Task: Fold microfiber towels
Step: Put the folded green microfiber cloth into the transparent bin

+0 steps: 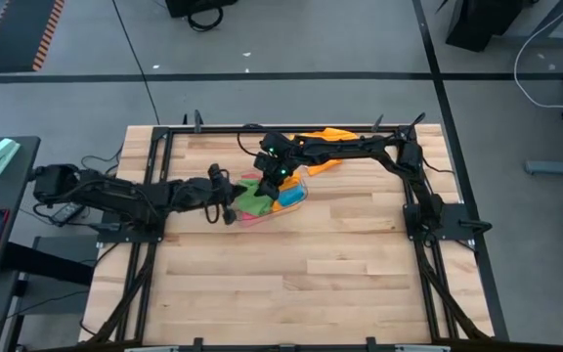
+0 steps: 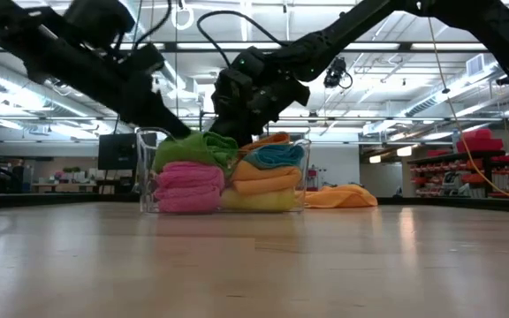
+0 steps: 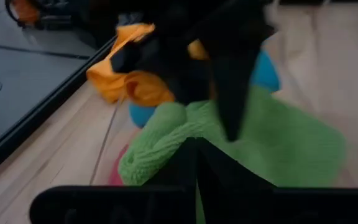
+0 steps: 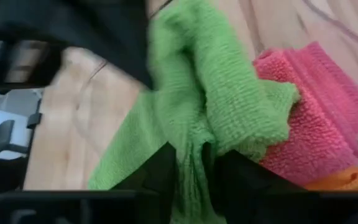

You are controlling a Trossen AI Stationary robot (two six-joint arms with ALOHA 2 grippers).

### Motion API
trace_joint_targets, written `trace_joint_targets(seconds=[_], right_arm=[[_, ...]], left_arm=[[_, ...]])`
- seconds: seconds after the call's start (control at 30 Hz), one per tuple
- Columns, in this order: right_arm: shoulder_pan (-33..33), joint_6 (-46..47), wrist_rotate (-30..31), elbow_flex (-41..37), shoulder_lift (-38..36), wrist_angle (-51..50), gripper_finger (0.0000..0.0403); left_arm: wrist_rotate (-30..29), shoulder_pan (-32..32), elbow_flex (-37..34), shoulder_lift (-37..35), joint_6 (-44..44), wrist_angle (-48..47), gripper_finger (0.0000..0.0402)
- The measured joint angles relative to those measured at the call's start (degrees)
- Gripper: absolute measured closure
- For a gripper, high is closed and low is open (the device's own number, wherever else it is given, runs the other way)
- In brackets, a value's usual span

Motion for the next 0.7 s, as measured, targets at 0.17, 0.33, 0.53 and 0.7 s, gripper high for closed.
trace_joint_targets(seconds=[0.17,0.33,0.53,0.7], right_arm=[[-0.1,0.3,-1.4,0.2,-2.4,-0.7,0.025],[-1.4,-2.0,-1.6,0.2,-7.5,-3.2,0.0232],[-2.6,-9.6,2.5,0.2,-13.1,-6.8,0.0229],[1.2,-17.5,7.3,0.2,-12.7,-7.5,0.0228]], left_arm=[[0.0,2.6,0.0,3.9,0.1,1.5,0.039],[0.1,4.2,0.0,5.8,0.1,2.9,0.0377],[0.0,5.1,0.0,5.7,0.1,4.6,0.0381],[-0.2,5.1,0.0,5.7,0.1,6.7,0.039]])
